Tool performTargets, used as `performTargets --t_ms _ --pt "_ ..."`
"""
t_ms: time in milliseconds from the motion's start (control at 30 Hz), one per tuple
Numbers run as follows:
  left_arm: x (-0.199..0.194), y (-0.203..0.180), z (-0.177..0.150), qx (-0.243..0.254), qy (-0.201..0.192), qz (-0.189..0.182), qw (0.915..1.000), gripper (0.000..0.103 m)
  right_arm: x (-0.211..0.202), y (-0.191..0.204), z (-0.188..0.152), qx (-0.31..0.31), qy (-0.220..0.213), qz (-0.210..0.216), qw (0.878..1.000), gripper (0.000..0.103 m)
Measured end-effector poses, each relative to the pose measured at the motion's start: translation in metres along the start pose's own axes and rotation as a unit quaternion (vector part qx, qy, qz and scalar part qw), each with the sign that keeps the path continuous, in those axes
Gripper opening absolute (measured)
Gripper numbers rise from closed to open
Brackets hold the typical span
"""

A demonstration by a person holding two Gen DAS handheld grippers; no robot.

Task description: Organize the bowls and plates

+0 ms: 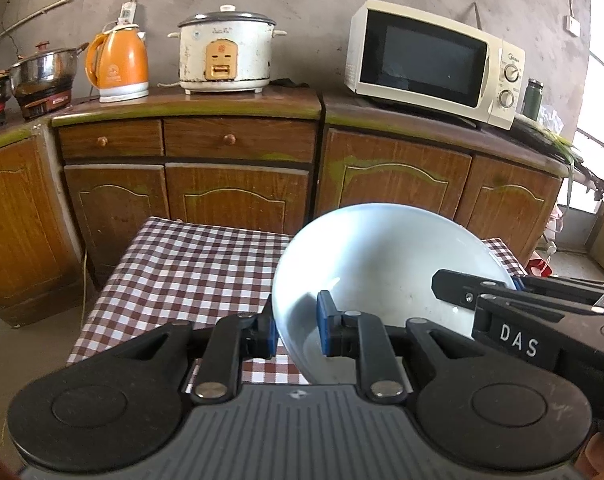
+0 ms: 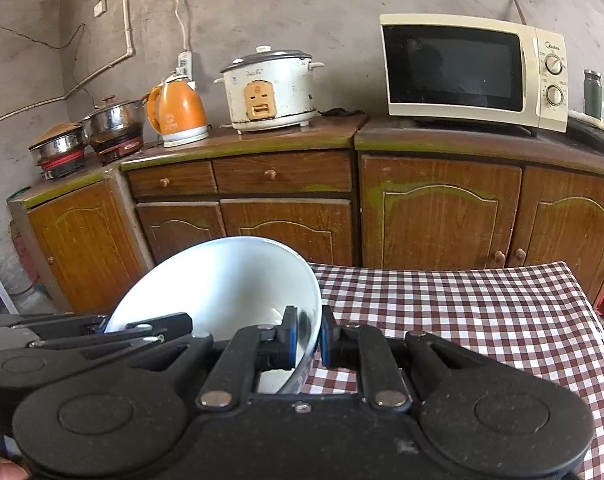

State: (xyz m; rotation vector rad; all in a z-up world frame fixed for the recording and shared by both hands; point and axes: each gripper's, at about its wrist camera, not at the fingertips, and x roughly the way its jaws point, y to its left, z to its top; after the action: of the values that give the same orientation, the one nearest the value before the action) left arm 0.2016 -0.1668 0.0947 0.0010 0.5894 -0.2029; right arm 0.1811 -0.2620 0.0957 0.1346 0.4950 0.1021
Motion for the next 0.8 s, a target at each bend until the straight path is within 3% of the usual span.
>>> performTargets --t_ms 800 --pt "-0.046 0.034 -0.008 -0.016 -0.015 0.021 0.9995 0.020 -0.032 0.056 -0.004 -0.026 -0.011 0.024 0.999 0.016"
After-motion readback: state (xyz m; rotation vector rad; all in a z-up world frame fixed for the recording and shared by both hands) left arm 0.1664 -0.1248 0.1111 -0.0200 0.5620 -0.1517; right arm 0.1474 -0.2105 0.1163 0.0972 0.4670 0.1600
